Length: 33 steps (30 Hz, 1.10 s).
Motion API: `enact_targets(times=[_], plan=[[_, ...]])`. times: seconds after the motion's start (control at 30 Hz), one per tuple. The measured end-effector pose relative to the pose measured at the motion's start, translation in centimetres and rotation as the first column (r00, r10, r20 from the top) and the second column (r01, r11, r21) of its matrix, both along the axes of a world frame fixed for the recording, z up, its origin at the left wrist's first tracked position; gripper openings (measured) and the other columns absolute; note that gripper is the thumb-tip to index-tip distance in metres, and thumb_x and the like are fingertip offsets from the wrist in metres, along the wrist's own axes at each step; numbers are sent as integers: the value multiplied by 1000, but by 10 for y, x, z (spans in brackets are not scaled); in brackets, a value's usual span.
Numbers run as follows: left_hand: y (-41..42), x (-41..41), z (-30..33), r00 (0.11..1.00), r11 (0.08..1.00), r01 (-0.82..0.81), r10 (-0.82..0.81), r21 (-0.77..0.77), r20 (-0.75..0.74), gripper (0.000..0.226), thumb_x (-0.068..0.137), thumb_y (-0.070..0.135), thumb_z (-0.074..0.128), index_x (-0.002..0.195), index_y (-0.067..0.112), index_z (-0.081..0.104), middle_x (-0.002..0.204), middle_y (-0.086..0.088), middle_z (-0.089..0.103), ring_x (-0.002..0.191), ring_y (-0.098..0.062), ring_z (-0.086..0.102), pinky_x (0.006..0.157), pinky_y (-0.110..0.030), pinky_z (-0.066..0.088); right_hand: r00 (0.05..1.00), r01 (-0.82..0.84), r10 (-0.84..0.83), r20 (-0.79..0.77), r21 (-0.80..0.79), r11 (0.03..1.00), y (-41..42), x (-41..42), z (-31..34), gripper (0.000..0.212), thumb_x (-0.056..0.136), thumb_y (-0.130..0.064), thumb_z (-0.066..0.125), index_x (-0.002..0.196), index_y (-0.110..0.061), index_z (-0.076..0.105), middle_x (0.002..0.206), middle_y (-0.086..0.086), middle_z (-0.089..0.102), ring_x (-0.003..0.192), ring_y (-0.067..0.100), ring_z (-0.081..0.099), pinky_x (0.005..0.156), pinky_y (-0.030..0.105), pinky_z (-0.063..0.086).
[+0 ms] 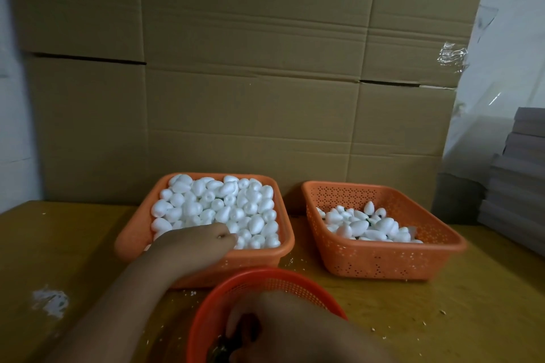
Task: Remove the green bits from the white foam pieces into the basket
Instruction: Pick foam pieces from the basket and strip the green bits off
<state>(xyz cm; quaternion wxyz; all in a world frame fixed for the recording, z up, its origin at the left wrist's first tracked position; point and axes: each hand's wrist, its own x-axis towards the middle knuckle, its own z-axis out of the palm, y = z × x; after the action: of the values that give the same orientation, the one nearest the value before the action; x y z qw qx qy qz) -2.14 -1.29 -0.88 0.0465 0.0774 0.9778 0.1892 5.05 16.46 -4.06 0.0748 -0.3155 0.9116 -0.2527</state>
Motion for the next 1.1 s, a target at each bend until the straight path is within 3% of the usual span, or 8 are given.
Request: enact_targets(times=[0.17,0.37,0.47,0.6,0.77,0.87,1.03,1.1], plan=[[-4,-4,-2,994,985,-85,93,152,-49,16,88,57,51,91,43,55,94,16,64,89,-5,58,88,-31,45,1000,9,-9,-15,-8,1000,1,-5,1,21,81,-34,72,100,-35,63,112,-21,61,104,-6,53,86,8,32],[-6,-8,-1,962,918,-74,168,389,-213,14,85,53,64,91,44,55,85,21,65,77,0,63,71,-27,45,997,1,1,72,-24,1000,1,3,-1,16,84,-37,62,99,-31,63,63,-30,54,59,-11,53,64,11,44],[-1,-9,1,948,799,35,165,601,-274,6,92,39,63,94,44,62,86,14,63,78,-6,62,74,-31,51,998,-1,2,58,-28,1000,1,0,1,18,81,-36,68,98,-34,63,76,-32,55,76,-14,53,78,11,42],[25,7,15,922,531,203,179,823,-343,16,96,32,57,85,27,67,61,16,61,55,3,55,52,-15,46,1000,-8,8,23,4,1000,-5,-8,0,17,82,-31,69,99,-31,65,92,-29,61,89,-13,52,90,14,40],[65,35,16,941,314,299,59,901,-333,12,94,28,59,99,19,65,73,8,70,62,-4,60,54,-17,49,996,-69,65,-53,-64,996,-1,-8,2,17,83,-19,70,99,-20,72,111,-9,69,101,-3,59,92,7,40],[75,38,10,946,271,287,70,919,-316,10,95,23,59,103,17,61,78,4,73,65,-8,62,55,-22,50,996,-36,20,-91,-179,983,5,-9,7,16,83,-11,68,97,-15,73,105,-5,72,98,1,63,92,18,48],[76,34,6,950,252,248,125,935,-286,7,95,23,59,101,21,63,87,-5,73,67,-10,64,58,-25,49,999,40,-48,-25,-272,962,10,-10,14,10,83,-11,66,90,-13,74,76,-15,68,75,-7,60,76,9,45],[75,34,5,950,231,242,142,942,-279,8,96,22,58,100,24,64,89,-5,73,69,-9,65,59,-25,50,996,84,-85,14,-349,933,12,-10,19,9,82,-10,64,84,-14,71,76,-9,69,75,2,64,81,21,53]])
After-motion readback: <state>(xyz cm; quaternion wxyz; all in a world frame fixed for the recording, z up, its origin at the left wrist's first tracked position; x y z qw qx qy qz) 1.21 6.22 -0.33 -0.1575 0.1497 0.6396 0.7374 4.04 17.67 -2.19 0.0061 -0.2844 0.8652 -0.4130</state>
